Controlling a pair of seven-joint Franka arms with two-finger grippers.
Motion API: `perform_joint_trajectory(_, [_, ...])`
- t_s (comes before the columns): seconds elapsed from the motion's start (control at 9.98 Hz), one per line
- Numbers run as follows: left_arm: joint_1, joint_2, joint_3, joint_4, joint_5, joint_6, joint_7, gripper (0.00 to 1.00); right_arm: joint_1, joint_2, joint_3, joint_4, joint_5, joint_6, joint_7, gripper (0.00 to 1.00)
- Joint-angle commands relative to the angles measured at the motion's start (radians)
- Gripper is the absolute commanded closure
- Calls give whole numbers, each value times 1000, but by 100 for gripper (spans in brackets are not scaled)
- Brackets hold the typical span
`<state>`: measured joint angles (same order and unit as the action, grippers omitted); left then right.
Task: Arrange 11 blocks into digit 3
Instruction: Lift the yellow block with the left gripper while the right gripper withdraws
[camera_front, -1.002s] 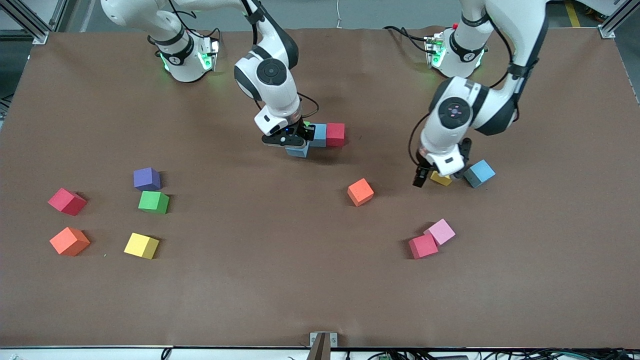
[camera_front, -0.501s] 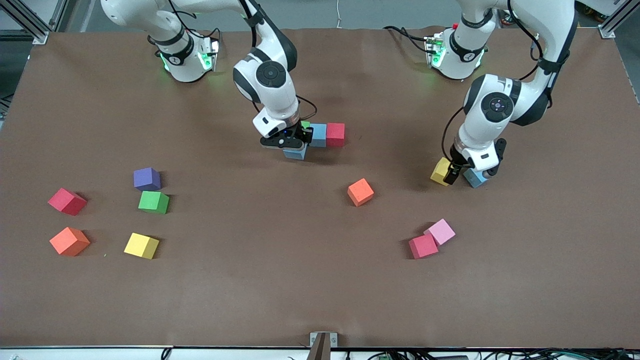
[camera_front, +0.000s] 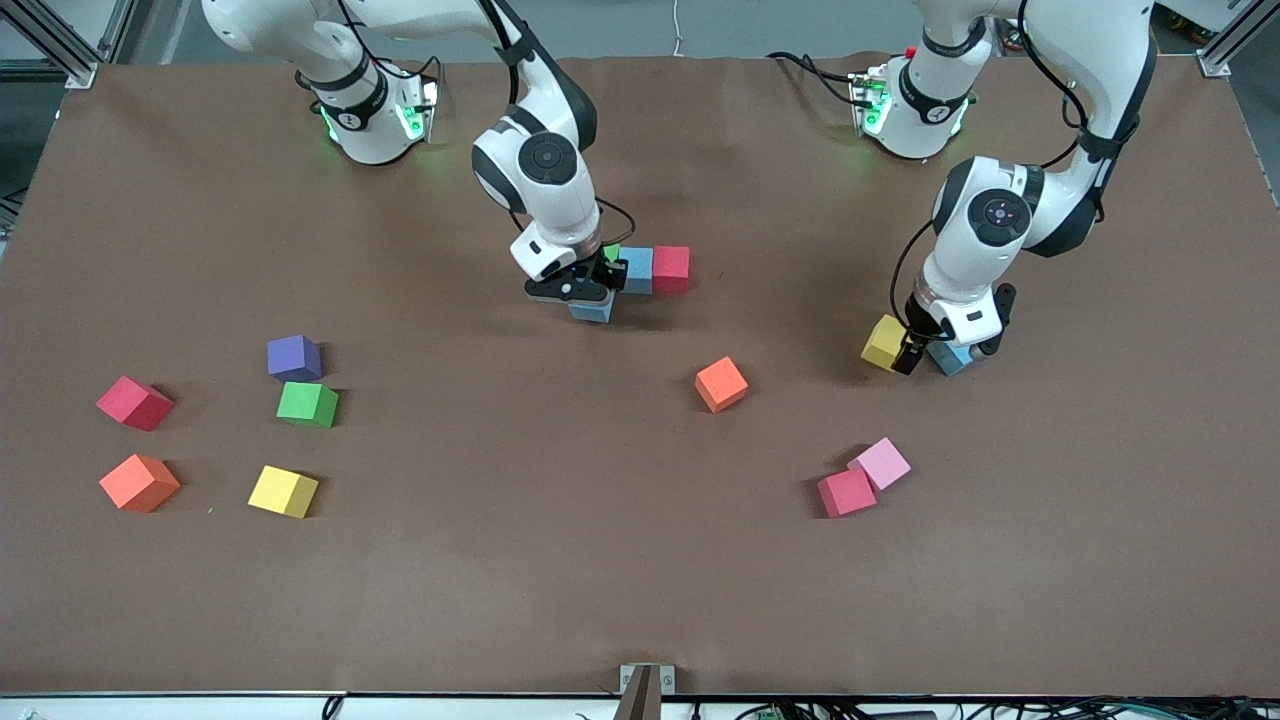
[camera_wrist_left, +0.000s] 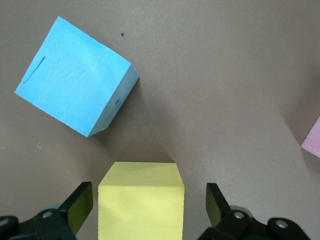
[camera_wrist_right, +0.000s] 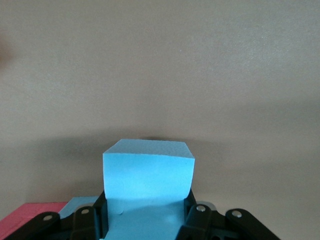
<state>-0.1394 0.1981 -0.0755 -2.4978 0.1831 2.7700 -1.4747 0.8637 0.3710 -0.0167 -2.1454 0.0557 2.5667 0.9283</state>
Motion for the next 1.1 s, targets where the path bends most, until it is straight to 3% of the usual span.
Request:
perform_joint_trajectory(0.0, [-3,26,-4,-6,19,37,-18,0,14,5,-5,-14,-11,24,6,97])
perform_joint_trajectory(0.1, [-5,40,-4,-9,19,49,-18,0,15,14,-5,-14,-11,30,6,97])
perform_joint_trajectory(0.2, [-8,49,-4,-7,19,49,-18,17,15,14,-5,-14,-11,30,6,97])
perform_joint_trajectory(0.3, [-5,49,-4,-6,19,49,-6,66,15,16,-5,-14,-11,32,6,97])
perform_joint_trajectory(0.4, [-5,46,-4,-4,19,45,3,80,17,22,-5,-14,-11,42,6,96])
perform_joint_trajectory(0.6, [-8,21,-7,11,19,36,-10,86,15,28,-5,-14,-13,47,6,88])
perform_joint_trajectory(0.8, [-6,-8,-41,87,19,-82,-25,87,15,28,-5,-14,-13,47,6,50])
perform_joint_trajectory(1.0, [-6,-8,-88,221,13,-223,-103,87,17,28,-5,-14,-13,46,3,2])
